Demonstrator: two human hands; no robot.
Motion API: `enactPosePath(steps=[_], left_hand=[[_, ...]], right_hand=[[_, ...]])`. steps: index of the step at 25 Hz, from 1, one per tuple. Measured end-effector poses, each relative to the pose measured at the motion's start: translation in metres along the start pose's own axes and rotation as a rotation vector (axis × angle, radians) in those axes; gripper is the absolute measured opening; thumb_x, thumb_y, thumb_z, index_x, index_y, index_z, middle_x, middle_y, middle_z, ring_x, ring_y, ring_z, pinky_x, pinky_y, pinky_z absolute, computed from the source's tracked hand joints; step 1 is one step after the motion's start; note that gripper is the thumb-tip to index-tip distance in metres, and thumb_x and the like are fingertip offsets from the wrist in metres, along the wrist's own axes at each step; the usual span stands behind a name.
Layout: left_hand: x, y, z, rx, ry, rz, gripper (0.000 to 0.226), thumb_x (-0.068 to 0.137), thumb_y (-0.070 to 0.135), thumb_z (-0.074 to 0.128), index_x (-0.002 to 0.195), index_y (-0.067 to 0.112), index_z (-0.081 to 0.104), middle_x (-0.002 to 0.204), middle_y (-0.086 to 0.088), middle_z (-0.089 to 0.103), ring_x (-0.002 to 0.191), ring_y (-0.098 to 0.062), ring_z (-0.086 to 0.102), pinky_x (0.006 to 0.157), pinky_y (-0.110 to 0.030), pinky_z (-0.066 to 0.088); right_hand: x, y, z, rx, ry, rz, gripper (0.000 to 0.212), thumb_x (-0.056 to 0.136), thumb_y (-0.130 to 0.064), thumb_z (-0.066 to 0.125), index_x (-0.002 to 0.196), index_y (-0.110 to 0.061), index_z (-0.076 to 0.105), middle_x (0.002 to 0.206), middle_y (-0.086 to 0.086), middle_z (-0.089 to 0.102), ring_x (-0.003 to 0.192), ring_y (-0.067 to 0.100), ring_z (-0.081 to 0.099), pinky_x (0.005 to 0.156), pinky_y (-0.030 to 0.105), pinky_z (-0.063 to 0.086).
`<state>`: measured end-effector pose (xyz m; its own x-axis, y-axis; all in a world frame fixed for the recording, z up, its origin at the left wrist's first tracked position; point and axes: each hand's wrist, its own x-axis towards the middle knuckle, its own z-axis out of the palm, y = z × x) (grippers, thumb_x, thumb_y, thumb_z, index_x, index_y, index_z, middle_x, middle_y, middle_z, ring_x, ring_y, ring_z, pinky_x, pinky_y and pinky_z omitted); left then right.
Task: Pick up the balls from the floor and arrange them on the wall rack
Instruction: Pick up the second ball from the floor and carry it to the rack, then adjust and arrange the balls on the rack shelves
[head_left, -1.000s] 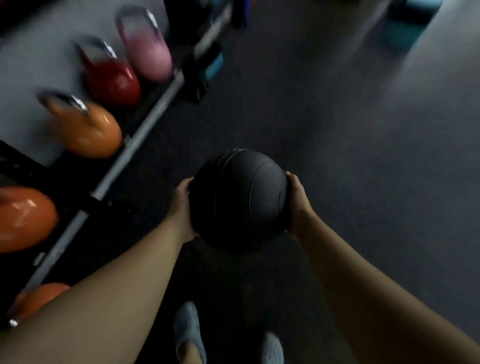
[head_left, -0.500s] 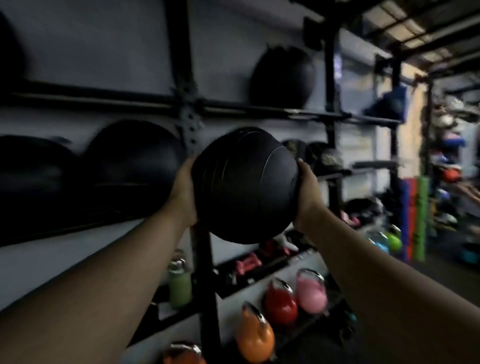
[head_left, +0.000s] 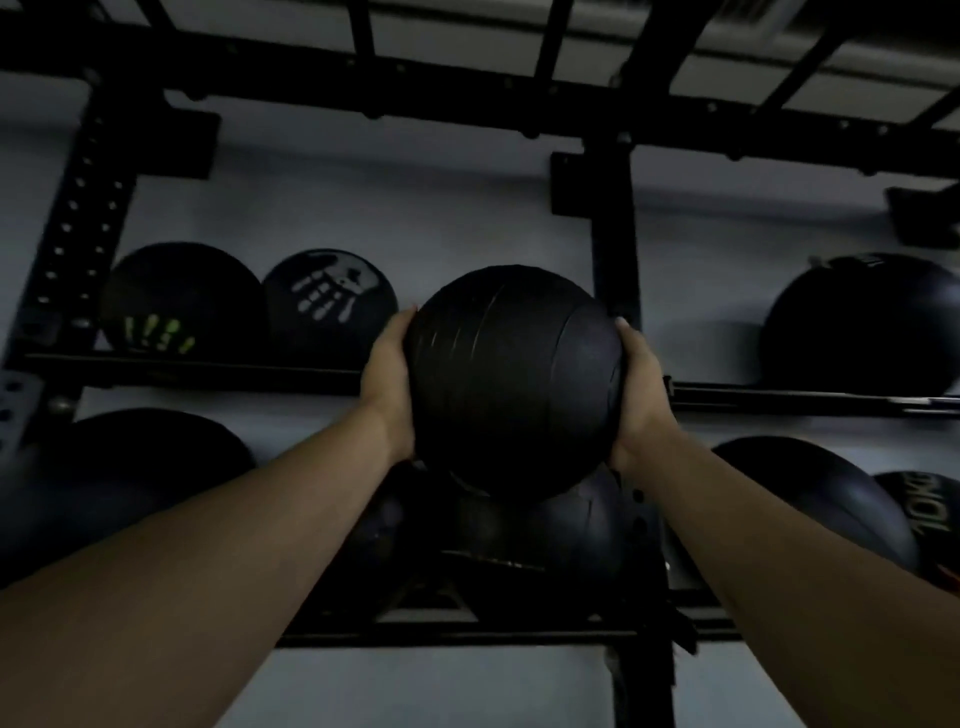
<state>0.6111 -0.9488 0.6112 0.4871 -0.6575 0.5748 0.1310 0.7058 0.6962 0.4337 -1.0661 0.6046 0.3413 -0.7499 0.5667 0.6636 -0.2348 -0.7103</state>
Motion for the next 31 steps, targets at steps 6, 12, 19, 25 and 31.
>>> enactPosePath(steps=[6, 12, 19, 25, 31], left_hand=[[0.104, 0.011, -0.014, 0.019, 0.054, 0.078, 0.054, 0.091, 0.062, 0.059, 0.11, 0.018, 0.084, 0.11, -0.012, 0.083, 0.101, -0.034, 0.076, 0.076, -0.037, 0.062], [0.223, -0.001, -0.005, 0.084, 0.09, 0.193, 0.057, 0.091, 0.057, 0.06, 0.124, 0.015, 0.077, 0.122, -0.015, 0.077, 0.114, -0.036, 0.071, 0.1, -0.047, 0.058], [0.316, 0.006, -0.004, 0.213, 0.165, 0.763, 0.019, 0.089, 0.028, 0.071, 0.08, 0.015, 0.081, 0.084, -0.005, 0.08, 0.088, -0.021, 0.076, 0.081, -0.033, 0.061], [0.366, -0.031, -0.021, 0.946, 0.033, 0.814, 0.053, 0.073, 0.068, 0.075, 0.112, 0.031, 0.077, 0.116, 0.011, 0.076, 0.107, -0.005, 0.069, 0.092, -0.02, 0.051], [0.377, -0.043, -0.029, 1.022, 0.067, 0.691, 0.078, 0.06, 0.083, 0.067, 0.122, 0.036, 0.071, 0.126, 0.014, 0.069, 0.115, -0.008, 0.065, 0.084, -0.016, 0.044]], right_hand=[[0.118, 0.02, 0.037, 0.038, -0.098, -0.077, 0.062, 0.101, -0.062, 0.043, 0.079, -0.027, 0.09, 0.094, 0.004, 0.086, 0.076, 0.025, 0.083, 0.063, 0.035, 0.065], [0.244, 0.047, 0.037, 0.114, -0.162, -0.16, 0.054, 0.101, -0.054, 0.047, 0.089, -0.022, 0.089, 0.092, 0.007, 0.086, 0.075, 0.026, 0.082, 0.056, 0.034, 0.063], [0.333, 0.061, 0.066, -0.014, -0.051, -0.574, 0.032, 0.094, -0.033, 0.062, 0.11, -0.01, 0.079, 0.121, 0.018, 0.076, 0.117, 0.033, 0.07, 0.102, 0.046, 0.058], [0.374, 0.087, 0.078, -0.629, -0.156, -0.59, 0.05, 0.099, -0.057, 0.056, 0.13, -0.02, 0.07, 0.139, 0.005, 0.067, 0.126, 0.021, 0.063, 0.114, 0.04, 0.048], [0.381, 0.097, 0.072, -0.74, -0.209, -0.491, 0.055, 0.1, -0.065, 0.047, 0.135, -0.024, 0.06, 0.143, 0.004, 0.063, 0.12, 0.018, 0.061, 0.099, 0.029, 0.044]])
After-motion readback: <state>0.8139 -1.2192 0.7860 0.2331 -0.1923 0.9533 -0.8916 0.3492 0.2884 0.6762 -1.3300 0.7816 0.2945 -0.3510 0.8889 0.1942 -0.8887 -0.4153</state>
